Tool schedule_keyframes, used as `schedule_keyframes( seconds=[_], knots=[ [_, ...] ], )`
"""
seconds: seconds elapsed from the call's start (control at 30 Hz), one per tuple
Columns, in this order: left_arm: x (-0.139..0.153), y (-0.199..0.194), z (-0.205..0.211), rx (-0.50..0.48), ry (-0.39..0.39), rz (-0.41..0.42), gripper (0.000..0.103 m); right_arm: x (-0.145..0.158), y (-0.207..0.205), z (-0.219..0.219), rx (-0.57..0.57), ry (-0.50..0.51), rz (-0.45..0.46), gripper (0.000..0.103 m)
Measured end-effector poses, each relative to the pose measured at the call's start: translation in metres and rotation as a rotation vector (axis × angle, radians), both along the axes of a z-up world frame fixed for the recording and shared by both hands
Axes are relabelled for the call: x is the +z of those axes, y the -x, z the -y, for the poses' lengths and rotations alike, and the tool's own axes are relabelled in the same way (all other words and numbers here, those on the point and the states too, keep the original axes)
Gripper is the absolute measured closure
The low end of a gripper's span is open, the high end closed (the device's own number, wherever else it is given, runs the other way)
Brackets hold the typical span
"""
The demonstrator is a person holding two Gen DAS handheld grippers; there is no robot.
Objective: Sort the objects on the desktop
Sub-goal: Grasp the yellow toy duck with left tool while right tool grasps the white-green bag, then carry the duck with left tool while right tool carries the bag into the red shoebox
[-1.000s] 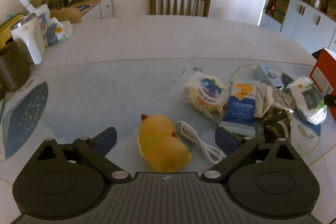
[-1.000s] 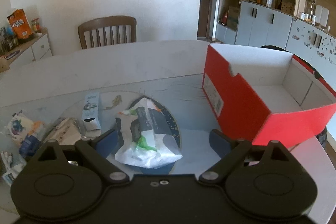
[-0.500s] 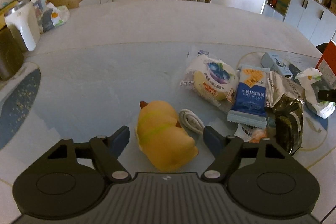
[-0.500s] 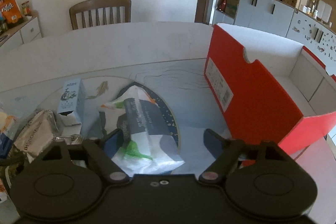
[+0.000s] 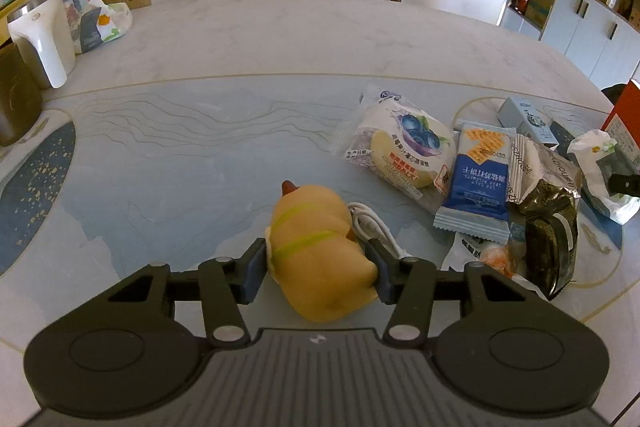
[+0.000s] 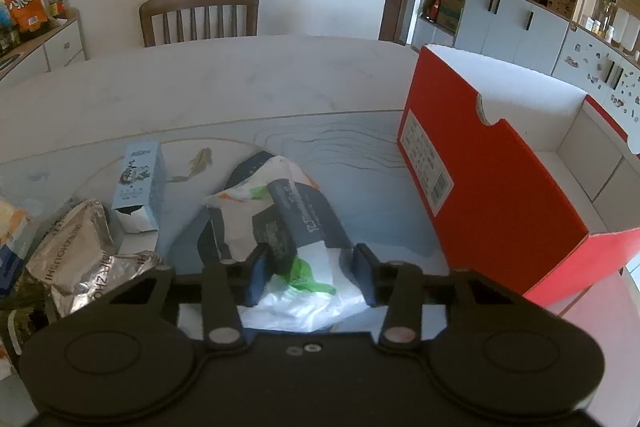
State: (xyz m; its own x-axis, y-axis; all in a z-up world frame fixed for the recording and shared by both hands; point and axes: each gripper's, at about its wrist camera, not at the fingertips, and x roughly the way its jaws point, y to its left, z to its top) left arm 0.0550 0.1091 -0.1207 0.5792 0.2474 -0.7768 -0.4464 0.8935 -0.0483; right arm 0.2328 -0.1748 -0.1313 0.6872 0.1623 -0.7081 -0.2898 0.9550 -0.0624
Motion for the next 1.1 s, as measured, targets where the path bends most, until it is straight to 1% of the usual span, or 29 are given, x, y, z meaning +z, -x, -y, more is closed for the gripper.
schedule_keyframes(
  seconds=[0.07, 0.1, 0.13, 0.2, 0.23, 0.33, 0.43, 0.7, 0.83, 1.1],
  knots=[
    [0.0, 0.0, 0.0, 0.001, -0.002, 0.0, 0.052, 0.003, 0.0, 0.0, 0.0, -0.001, 0.004, 0.065],
    [0.0, 0.0, 0.0, 0.001, 0.0, 0.001, 0.052, 0.003, 0.0, 0.0, 0.002, 0.003, 0.005, 0.068],
    [0.0, 0.001, 0.0, 0.002, 0.003, 0.004, 0.052, 0.004, 0.0, 0.0, 0.006, 0.004, 0.007, 0.074],
    [0.001, 0.002, 0.0, 0.003, 0.002, 0.006, 0.053, 0.006, 0.0, 0.0, 0.013, 0.003, 0.008, 0.078],
    [0.001, 0.003, 0.0, 0.004, 0.001, 0.006, 0.053, 0.007, 0.0, 0.001, 0.014, -0.001, 0.009, 0.084],
    [0.001, 0.004, 0.0, 0.01, 0.003, 0.005, 0.053, 0.009, 0.001, 0.003, 0.017, -0.011, 0.006, 0.091],
    [0.003, 0.005, 0.001, 0.012, 0.002, 0.006, 0.054, 0.011, 0.002, 0.005, 0.019, -0.011, 0.005, 0.096],
    [0.012, 0.011, 0.004, 0.012, -0.02, 0.014, 0.054, 0.015, 0.007, 0.012, 0.0, -0.021, 0.012, 0.099],
    [0.018, 0.013, 0.006, 0.011, -0.033, 0.026, 0.054, 0.021, 0.011, 0.016, 0.0, -0.044, 0.015, 0.099],
    [0.028, 0.017, 0.012, 0.0, -0.024, 0.039, 0.054, 0.036, 0.019, 0.028, 0.022, -0.089, 0.014, 0.1]
  ],
)
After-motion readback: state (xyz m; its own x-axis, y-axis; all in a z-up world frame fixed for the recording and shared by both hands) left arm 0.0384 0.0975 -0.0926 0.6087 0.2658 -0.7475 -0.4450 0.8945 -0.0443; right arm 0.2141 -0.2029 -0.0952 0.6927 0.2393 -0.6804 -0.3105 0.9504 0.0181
